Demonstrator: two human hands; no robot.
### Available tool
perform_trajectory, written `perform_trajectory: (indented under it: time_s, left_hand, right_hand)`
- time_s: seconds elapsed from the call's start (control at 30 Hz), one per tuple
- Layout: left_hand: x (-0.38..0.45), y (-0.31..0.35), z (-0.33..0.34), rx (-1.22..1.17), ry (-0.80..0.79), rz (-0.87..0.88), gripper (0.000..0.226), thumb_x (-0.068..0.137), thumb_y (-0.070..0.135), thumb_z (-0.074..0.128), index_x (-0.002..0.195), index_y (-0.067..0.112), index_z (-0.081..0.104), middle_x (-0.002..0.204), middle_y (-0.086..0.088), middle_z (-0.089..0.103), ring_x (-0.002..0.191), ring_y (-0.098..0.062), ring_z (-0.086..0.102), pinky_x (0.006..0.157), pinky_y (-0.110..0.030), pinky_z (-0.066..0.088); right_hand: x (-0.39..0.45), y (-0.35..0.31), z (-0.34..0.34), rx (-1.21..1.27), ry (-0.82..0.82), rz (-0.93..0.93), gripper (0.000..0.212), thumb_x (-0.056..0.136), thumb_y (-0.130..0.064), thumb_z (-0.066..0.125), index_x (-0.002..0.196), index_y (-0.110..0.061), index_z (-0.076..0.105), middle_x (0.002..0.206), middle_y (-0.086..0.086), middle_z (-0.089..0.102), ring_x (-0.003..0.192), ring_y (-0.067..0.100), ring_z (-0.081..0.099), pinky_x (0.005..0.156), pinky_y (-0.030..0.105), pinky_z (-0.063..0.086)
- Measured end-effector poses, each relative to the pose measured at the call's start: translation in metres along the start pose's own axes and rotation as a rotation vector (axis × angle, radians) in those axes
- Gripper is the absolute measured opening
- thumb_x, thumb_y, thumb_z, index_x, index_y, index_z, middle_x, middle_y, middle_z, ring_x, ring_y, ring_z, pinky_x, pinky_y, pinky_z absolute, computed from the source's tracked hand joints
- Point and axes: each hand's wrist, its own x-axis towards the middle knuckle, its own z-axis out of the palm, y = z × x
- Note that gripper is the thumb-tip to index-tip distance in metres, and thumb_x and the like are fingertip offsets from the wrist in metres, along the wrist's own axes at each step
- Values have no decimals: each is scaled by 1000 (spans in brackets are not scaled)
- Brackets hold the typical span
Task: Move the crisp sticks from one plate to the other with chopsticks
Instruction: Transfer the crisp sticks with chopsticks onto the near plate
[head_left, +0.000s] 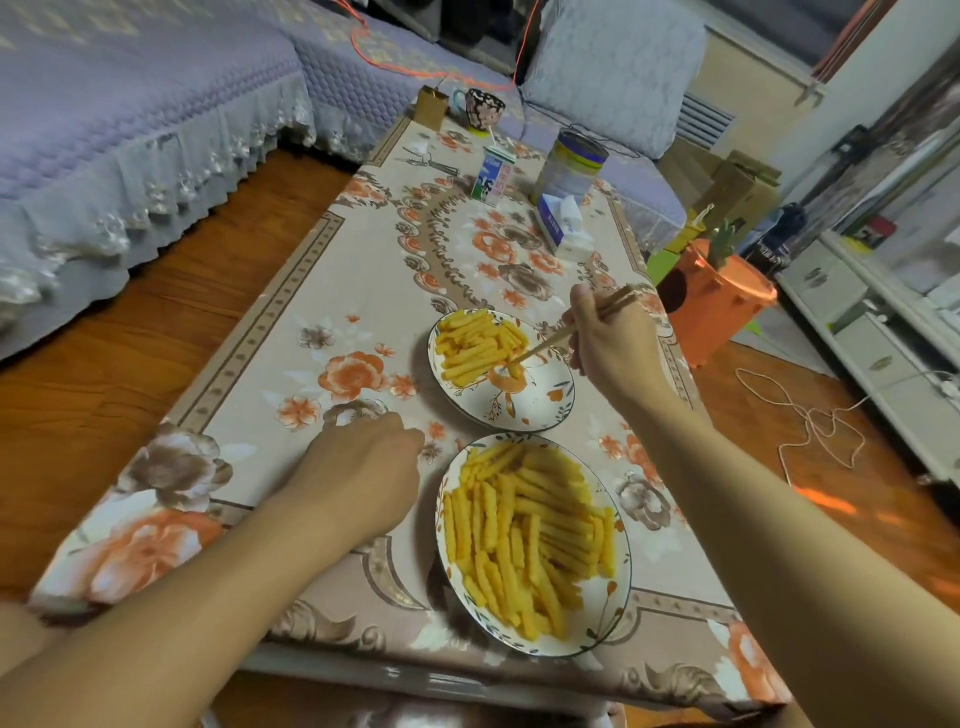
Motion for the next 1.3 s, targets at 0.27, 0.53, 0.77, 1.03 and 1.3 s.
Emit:
perform_trajectory:
  time_s: [0.27,0.53,0.77,1.03,1.3]
  left_hand:
    - [-2,1,-2,12,-24,7,31,103,25,39,125,25,61,128,-2,56,116,-28,57,97,-48,43]
    - [-3,10,4,87,-65,4,36,102,28,40,135,24,53,133,-6,50,124,-29,51,100,-48,44]
    - [-4,16,4,47,-104,-18,42,102,28,41,143,26,48,142,-7,46,135,-29,43,98,-45,42]
    - [-6,16,0,60,-139,-6,42,102,25,39,144,23,46,142,-10,44,135,-32,41,95,-44,43]
    - [-3,14,-1,41,-138,11,39,101,23,38,138,22,50,136,-8,46,130,-32,46,94,-43,46]
  right_hand:
    - [-27,-25,-53,183,62,135,46,110,-37,42,81,-6,62,73,10,60,52,14,53,50,30,48]
    - [-113,-57,-100,81,-71,179,60,107,-48,41,79,-3,70,57,9,61,44,17,56,44,27,46]
    - [-125,-52,-94,-18,-167,129,51,105,-43,47,79,-5,70,56,9,62,42,15,56,42,24,47]
    - [-66,-40,-93,100,50,85,42,108,-34,48,84,-7,68,64,7,58,48,12,51,46,23,45]
    - [-1,6,-21,30,112,50,36,108,-27,50,88,-4,69,67,6,64,52,13,59,60,39,56]
